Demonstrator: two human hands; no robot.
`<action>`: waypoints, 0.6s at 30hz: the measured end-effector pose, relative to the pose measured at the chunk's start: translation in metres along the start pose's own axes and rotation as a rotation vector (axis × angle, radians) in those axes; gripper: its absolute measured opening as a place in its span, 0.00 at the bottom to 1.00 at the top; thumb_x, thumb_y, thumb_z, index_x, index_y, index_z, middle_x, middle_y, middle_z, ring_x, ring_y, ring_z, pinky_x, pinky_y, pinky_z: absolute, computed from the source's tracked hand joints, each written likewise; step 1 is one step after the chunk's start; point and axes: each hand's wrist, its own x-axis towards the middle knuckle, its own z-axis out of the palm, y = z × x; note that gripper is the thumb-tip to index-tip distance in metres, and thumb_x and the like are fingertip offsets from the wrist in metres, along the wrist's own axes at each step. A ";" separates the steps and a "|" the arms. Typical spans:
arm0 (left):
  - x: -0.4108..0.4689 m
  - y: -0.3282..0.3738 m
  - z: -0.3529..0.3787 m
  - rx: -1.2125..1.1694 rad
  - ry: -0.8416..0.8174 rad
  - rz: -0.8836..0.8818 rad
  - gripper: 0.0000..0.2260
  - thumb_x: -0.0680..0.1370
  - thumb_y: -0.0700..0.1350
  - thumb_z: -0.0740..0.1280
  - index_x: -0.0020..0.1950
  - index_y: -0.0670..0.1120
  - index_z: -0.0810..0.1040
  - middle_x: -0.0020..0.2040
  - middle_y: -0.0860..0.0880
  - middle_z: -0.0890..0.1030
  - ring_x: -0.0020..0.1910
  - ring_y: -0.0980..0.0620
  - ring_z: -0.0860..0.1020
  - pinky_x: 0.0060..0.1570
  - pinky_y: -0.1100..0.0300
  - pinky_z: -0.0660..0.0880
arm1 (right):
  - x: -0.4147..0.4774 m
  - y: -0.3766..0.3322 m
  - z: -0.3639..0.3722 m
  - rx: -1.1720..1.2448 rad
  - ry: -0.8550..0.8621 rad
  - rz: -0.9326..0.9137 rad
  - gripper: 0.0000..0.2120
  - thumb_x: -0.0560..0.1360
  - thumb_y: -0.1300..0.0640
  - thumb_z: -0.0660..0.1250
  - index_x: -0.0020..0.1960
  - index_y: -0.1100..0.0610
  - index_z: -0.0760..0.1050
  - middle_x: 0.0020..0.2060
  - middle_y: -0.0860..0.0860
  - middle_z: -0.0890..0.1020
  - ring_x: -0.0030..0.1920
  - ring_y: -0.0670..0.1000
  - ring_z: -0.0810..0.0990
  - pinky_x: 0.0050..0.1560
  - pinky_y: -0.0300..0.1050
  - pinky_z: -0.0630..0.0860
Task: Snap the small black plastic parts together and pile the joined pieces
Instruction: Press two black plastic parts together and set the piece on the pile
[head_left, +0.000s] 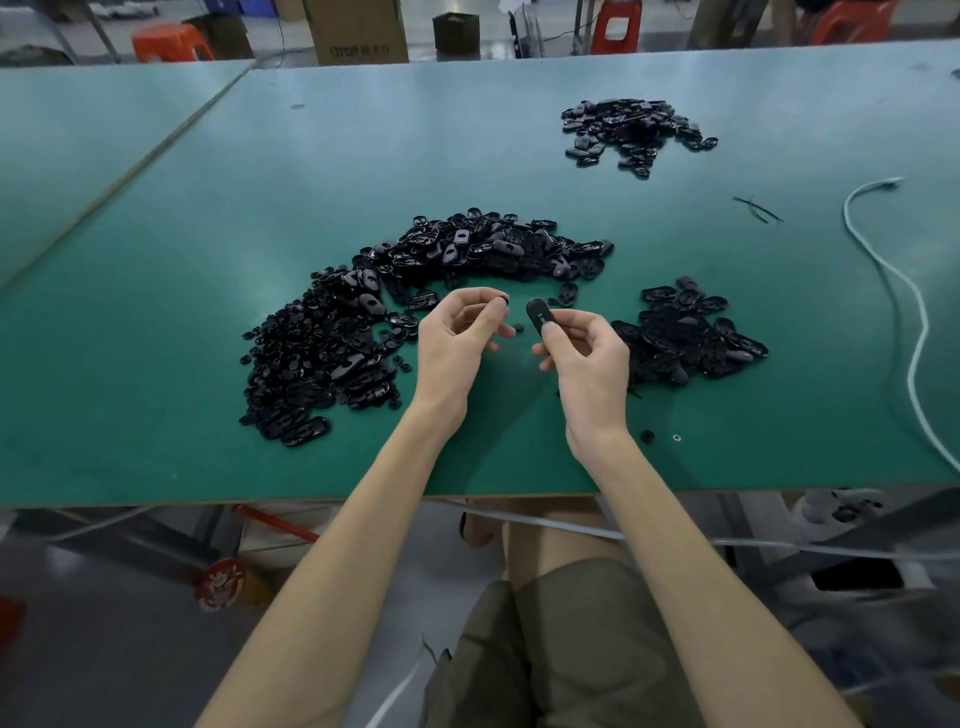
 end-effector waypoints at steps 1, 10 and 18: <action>0.000 0.000 -0.001 -0.004 -0.010 0.002 0.01 0.80 0.41 0.72 0.51 0.45 0.83 0.43 0.50 0.86 0.39 0.53 0.83 0.40 0.64 0.76 | 0.000 0.000 0.000 -0.001 -0.003 0.000 0.03 0.80 0.63 0.69 0.53 0.57 0.80 0.43 0.50 0.85 0.38 0.44 0.84 0.38 0.36 0.77; -0.003 0.000 -0.001 0.040 -0.056 0.020 0.07 0.80 0.39 0.71 0.55 0.46 0.86 0.40 0.50 0.85 0.37 0.56 0.80 0.39 0.65 0.74 | -0.001 0.001 0.000 -0.003 -0.009 0.000 0.04 0.80 0.63 0.70 0.53 0.56 0.80 0.43 0.50 0.85 0.38 0.44 0.84 0.38 0.36 0.77; -0.003 -0.003 -0.001 0.023 -0.049 0.017 0.03 0.80 0.39 0.72 0.53 0.43 0.83 0.46 0.46 0.88 0.39 0.52 0.83 0.40 0.63 0.76 | -0.001 0.000 -0.001 0.012 -0.002 -0.004 0.04 0.80 0.63 0.70 0.52 0.55 0.81 0.43 0.50 0.85 0.38 0.44 0.84 0.37 0.36 0.77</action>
